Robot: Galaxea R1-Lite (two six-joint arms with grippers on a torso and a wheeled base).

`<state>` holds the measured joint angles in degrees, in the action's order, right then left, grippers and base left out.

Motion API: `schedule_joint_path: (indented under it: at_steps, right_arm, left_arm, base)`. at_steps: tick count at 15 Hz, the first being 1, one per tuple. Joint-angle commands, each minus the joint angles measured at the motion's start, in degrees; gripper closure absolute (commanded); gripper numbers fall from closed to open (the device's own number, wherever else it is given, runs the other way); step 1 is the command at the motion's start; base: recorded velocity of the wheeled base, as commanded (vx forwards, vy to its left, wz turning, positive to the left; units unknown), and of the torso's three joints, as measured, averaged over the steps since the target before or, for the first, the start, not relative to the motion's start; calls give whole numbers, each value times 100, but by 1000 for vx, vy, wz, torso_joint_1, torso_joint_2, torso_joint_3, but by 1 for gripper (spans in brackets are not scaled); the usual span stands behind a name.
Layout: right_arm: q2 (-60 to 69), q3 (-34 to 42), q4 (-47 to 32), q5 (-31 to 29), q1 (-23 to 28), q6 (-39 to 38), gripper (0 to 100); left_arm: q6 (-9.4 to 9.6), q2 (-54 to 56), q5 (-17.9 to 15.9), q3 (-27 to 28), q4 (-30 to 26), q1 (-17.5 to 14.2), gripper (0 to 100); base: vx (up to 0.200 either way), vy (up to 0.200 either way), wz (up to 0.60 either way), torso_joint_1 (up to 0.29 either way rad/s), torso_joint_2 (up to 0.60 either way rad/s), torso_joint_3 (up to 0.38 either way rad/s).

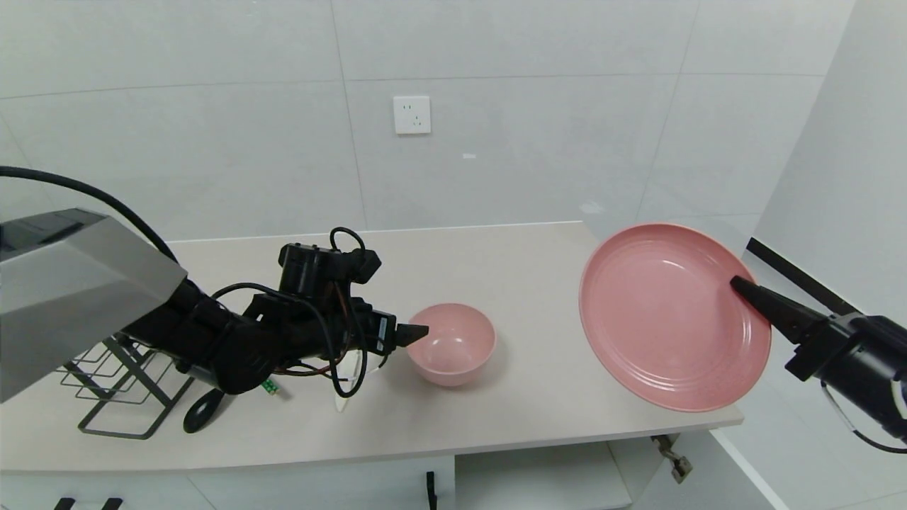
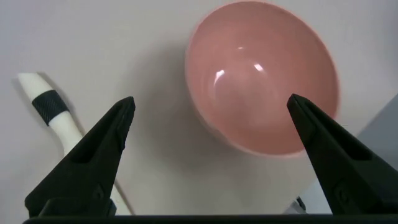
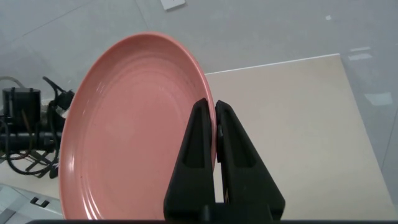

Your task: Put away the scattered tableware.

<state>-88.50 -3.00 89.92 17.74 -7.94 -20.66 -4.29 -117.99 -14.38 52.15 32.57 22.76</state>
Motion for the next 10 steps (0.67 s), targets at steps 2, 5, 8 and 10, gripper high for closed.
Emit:
schedule_joint_path:
  at_steps: [2, 5, 8, 10]
  right_arm:
    - [-18, 10, 8, -7, -77, 1, 100]
    - [-18, 10, 8, -7, -85, 1, 100]
    - [-18, 10, 8, -7, -85, 10, 100]
    - [-18, 10, 8, -7, -85, 10, 100]
  left_arm:
    - [-2, -541, 85, 348, -5, 9, 0]
    - [-10, -734, 138, 594, -5, 18, 0]
    - [-19, -980, 199, 849, -5, 79, 0]
    - [-19, -1094, 305, 1008, -23, 167, 0]
  base:
    - [0, 0, 0, 0, 0, 0]
    - [0, 0, 0, 0, 0, 0]
    - [0, 0, 0, 0, 0, 0]
    - [0, 0, 0, 0, 0, 0]
